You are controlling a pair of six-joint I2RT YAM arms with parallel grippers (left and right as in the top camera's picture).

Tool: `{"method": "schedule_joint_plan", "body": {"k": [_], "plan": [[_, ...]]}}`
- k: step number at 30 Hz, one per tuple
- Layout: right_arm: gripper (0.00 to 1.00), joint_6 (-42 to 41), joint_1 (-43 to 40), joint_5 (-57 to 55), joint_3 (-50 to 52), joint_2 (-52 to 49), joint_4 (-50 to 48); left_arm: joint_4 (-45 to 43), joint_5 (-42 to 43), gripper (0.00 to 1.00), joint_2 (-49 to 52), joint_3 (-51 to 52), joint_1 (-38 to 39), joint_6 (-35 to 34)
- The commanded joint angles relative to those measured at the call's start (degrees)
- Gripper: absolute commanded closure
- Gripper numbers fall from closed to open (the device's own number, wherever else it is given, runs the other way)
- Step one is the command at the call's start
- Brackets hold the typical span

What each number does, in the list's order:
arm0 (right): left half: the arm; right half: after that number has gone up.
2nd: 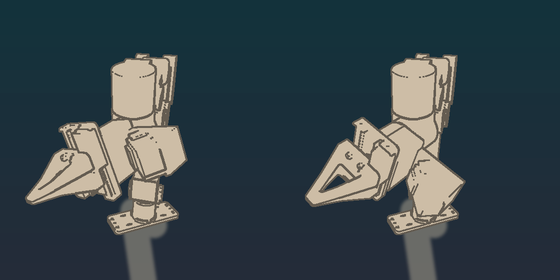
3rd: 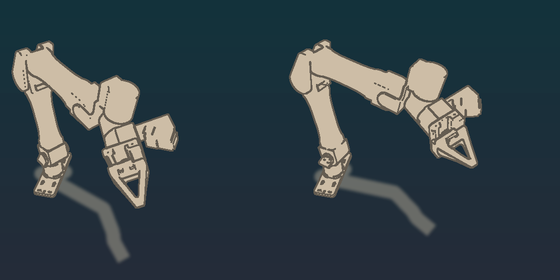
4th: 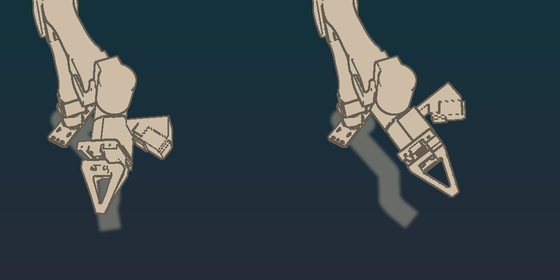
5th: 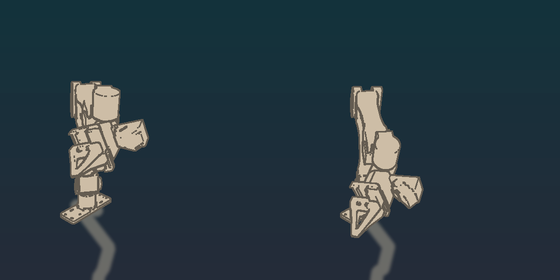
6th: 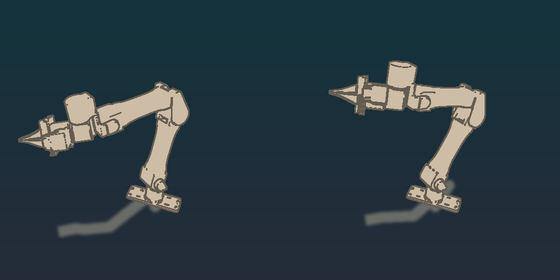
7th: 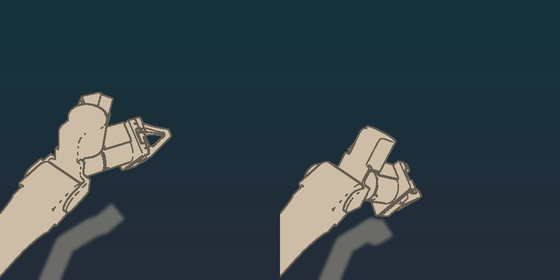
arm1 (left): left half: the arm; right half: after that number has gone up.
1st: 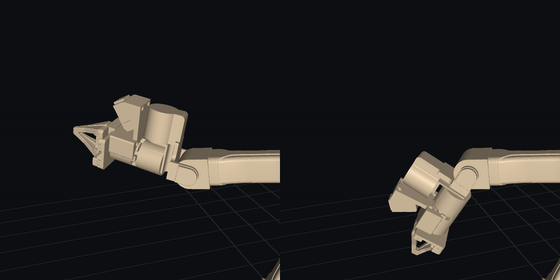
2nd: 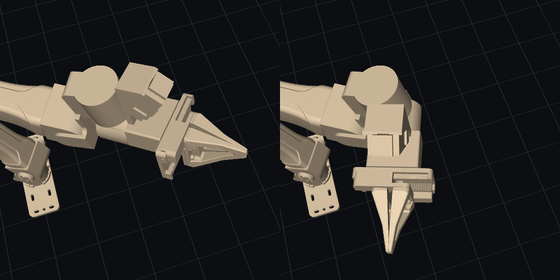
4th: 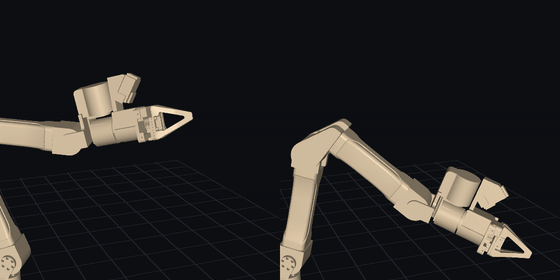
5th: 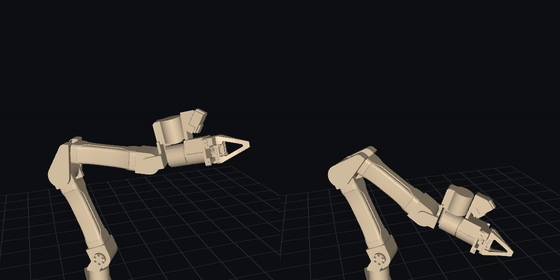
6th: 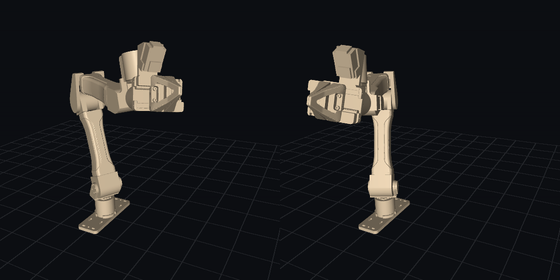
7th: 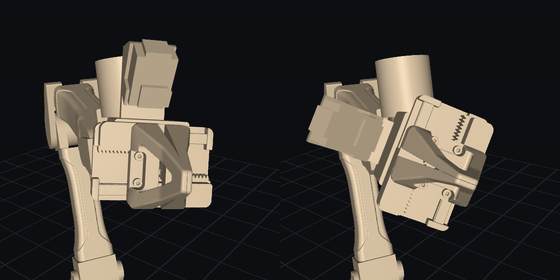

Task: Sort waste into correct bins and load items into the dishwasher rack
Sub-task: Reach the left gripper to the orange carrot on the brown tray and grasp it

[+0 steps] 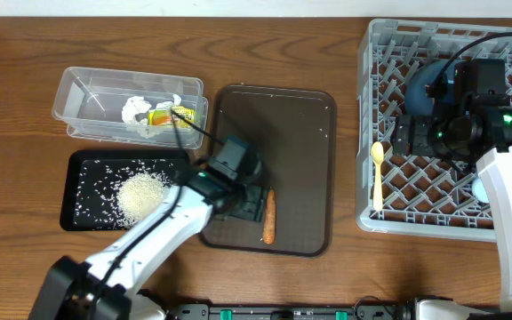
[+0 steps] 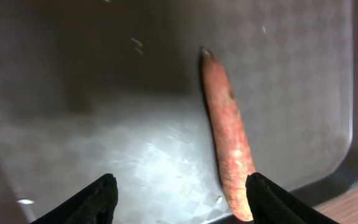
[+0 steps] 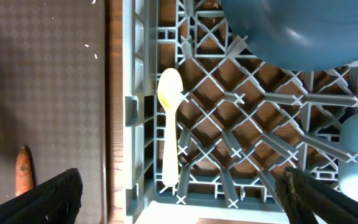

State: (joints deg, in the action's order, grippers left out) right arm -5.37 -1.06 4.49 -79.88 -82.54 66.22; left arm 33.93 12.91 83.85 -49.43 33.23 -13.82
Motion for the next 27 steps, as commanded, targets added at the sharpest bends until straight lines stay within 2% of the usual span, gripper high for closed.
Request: {"method": "schedule_joint_plan", "body": {"k": [1, 5, 12, 18, 27], "plan": [[0.01, 1.0, -0.4, 0.1, -0.3, -0.2, 0.0, -0.2, -0.5, 0.31, 2.6, -0.5, 2.0, -4.1], [0.01, 1.0, -0.4, 0.1, -0.3, -0.2, 0.0, -0.6, -0.5, 0.31, 4.9, -0.5, 3.1, -9.9], [0.01, 1.0, -0.4, 0.1, -0.3, -0.2, 0.1, -1.5, 0.3, 0.31, 5.5, -0.5, 3.6, -10.7], [0.01, 1.0, -0.4, 0.1, -0.3, -0.2, 0.3, -6.0, 8.0, 0.30, 5.5, -0.5, 4.0, -16.2], [0.01, 1.0, -0.4, 0.1, -0.3, -0.2, 0.3, -7.0, 5.0, 0.30, 6.3, -0.5, 6.1, -21.3]]}}
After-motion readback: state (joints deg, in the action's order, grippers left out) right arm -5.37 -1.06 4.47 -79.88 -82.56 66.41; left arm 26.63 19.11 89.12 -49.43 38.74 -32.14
